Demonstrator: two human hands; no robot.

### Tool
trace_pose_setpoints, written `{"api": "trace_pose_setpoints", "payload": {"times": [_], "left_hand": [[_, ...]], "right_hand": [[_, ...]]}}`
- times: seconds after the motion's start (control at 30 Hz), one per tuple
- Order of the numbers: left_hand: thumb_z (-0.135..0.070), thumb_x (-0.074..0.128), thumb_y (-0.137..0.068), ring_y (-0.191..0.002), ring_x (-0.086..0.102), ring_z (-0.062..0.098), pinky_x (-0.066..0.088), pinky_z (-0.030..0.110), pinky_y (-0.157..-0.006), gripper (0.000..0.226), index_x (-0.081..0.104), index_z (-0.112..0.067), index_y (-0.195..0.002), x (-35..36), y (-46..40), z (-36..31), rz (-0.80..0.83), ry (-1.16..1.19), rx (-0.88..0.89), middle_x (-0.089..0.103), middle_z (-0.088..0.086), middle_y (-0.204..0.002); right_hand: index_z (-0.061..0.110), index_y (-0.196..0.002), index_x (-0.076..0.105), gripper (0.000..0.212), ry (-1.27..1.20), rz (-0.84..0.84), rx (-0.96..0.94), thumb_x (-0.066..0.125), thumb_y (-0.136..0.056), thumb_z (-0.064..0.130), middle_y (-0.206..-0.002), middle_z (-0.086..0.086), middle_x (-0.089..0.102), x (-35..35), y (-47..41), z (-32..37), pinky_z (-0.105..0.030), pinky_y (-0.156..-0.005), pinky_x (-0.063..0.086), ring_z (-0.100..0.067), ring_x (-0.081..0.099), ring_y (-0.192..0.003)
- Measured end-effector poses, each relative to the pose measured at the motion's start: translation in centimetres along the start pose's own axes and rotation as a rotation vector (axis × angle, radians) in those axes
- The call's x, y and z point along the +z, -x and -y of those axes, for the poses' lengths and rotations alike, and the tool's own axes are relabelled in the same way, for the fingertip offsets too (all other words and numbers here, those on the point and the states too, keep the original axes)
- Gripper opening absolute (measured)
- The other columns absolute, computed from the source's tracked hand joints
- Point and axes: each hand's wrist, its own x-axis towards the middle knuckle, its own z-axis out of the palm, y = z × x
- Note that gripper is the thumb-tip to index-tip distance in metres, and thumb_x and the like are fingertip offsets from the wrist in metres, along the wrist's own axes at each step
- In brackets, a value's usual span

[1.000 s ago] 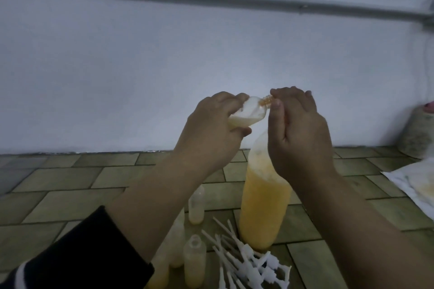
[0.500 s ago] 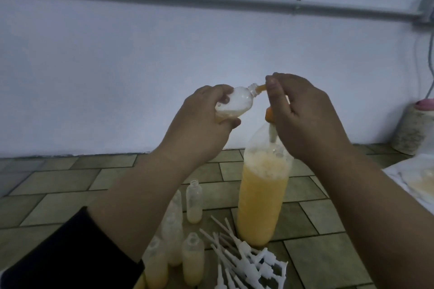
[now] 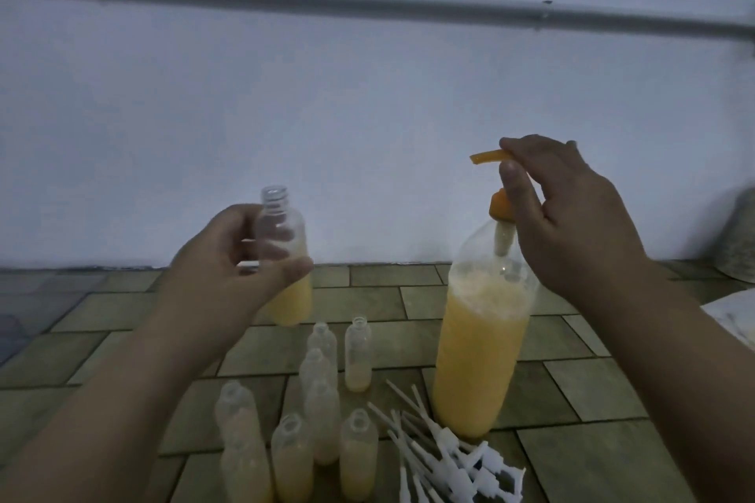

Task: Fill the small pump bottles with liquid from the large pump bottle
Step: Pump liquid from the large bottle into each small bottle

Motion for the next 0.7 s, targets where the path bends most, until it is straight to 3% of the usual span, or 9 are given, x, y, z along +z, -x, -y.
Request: {"api": "trace_pose_setpoints", "payload": {"times": [0.13,0.3,0.37,0.47,0.7], "left_hand": [[-0.048,0.085,-0.047,-0.093,0.065,0.017,0.052,0.042,-0.08,0.061,0.061,-0.031,-0.1,-3.2,1.5,2.9,-0.065,0.025,-0.098,0.069,-0.004,-0.097],[-0.051,0.079,-0.038,-0.092,0.065,0.022,0.051,0.046,-0.085,0.063,0.063,-0.028,-0.095,-4.6,2.5,6.4,-0.176,0.046,-0.173,0.069,-0.001,-0.095],[-0.047,0.085,-0.039,-0.095,0.065,0.023,0.051,0.048,-0.086,0.064,0.063,-0.028,-0.096,-4.8,2.8,7.5,-0.167,0.051,-0.208,0.069,0.0,-0.097],[-0.036,0.079,-0.051,-0.094,0.065,0.021,0.051,0.042,-0.083,0.048,0.063,-0.026,-0.095,-4.9,3.1,8.8,-0.179,0.069,-0.231,0.069,0.0,-0.097],[-0.018,0.077,-0.073,-0.096,0.064,0.017,0.049,0.033,-0.076,0.035,0.061,-0.028,-0.102,-3.5,2.9,9.4,-0.208,0.099,-0.211,0.068,-0.003,-0.101]], "right_hand": [[0.015,-0.134,0.047,0.056,0.083,-0.004,0.002,0.022,-0.096,0.046,-0.135,-0.002,0.049,0.6,0.1,0.7,-0.023,-0.112,0.007,-0.02,0.037,-0.132],[0.01,-0.133,0.047,0.054,0.111,-0.04,-0.007,0.024,-0.097,0.043,-0.138,-0.007,0.049,0.7,0.3,0.9,-0.027,-0.113,0.006,-0.022,0.03,-0.138],[0.011,-0.134,0.047,0.053,0.114,-0.052,-0.005,0.025,-0.098,0.042,-0.14,-0.008,0.047,0.5,0.4,0.8,-0.026,-0.113,0.003,-0.022,0.026,-0.141],[0.011,-0.134,0.047,0.05,0.109,-0.065,-0.007,0.027,-0.099,0.04,-0.14,-0.008,0.047,0.5,0.5,0.9,-0.029,-0.114,0.004,-0.022,0.025,-0.141],[0.009,-0.132,0.049,0.043,0.094,-0.091,-0.008,0.032,-0.101,0.033,-0.135,-0.01,0.051,0.6,0.5,0.8,-0.03,-0.114,0.007,-0.023,0.034,-0.135]]}}
